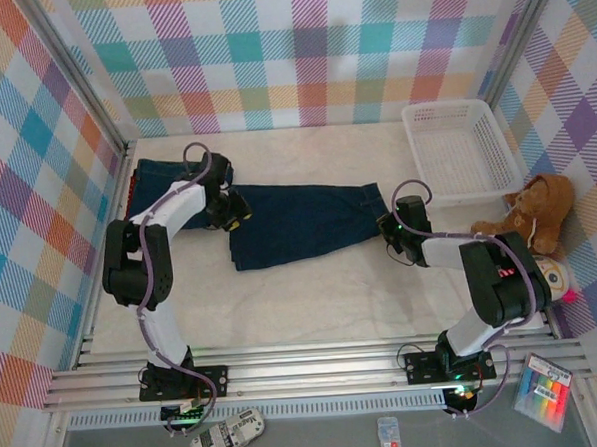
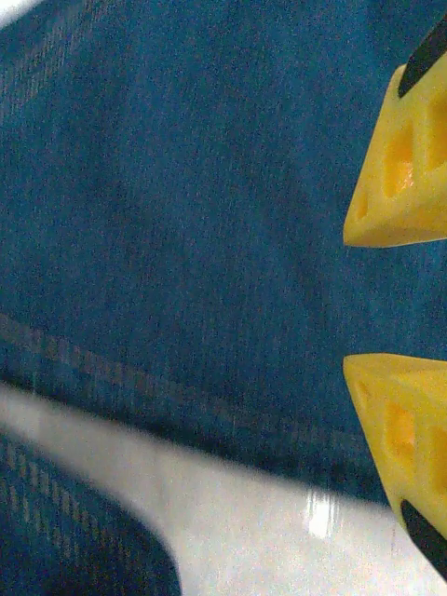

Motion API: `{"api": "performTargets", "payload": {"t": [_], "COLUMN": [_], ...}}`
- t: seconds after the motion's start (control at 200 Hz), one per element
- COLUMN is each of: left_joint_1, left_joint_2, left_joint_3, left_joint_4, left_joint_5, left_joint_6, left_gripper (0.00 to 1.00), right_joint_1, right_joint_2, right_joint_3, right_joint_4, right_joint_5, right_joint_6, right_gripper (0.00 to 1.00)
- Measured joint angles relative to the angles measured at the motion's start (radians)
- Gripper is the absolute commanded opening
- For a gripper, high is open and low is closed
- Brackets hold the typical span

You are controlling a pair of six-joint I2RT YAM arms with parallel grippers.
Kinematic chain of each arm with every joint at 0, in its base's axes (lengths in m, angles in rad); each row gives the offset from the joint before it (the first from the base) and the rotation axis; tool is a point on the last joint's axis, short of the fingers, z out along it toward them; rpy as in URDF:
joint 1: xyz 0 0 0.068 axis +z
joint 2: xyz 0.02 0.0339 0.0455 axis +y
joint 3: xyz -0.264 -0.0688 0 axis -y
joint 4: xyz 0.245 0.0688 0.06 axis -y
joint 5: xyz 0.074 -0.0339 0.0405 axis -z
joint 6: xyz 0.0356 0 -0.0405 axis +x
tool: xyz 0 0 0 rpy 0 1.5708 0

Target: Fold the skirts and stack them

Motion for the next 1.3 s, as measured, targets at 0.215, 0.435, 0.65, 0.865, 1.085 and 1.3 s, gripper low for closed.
{"api": "performTargets", "payload": {"t": [0.215, 0.435, 0.65, 0.865, 1.085, 1.3], "left_joint_1": [0.001, -0.008, -0.011, -0.011, -0.004, 0.010], "left_joint_2": [0.055, 0.092, 0.099, 0.108, 0.112, 0.112], "left_joint_3": [-0.034, -0.053, -0.053, -0.046, -0.044, -0.048], "left_joint_4": [-0.010, 0.043, 0.090, 0.096, 0.100, 0.114], "left_joint_5": [-0.034, 0.029, 0.092, 0.119, 0.138, 0.154], "left_joint_6": [0.024, 0.029, 0.023, 0.024, 0.024, 0.023], "left_gripper": [0.34, 0.17, 0.06, 0.04, 0.03, 0.04], "right_joint_1": [-0.043, -0.063, -0.037, 0.164, 0.413, 0.563], "right_joint_2": [-0.063, -0.082, -0.082, -0.037, 0.196, 0.438], "right_joint_3": [0.000, 0.008, 0.136, 0.379, 0.679, 0.794], "right_joint_4": [-0.090, -0.121, -0.157, -0.206, -0.307, -0.425], "right_joint_5": [0.019, -0.004, -0.043, -0.103, -0.169, -0.142], "right_joint_6": [-0.046, -0.183, -0.425, -0.797, -1.179, -1.447], "right_gripper": [0.00, 0.00, 0.00, 0.00, 0.00, 0.00]}}
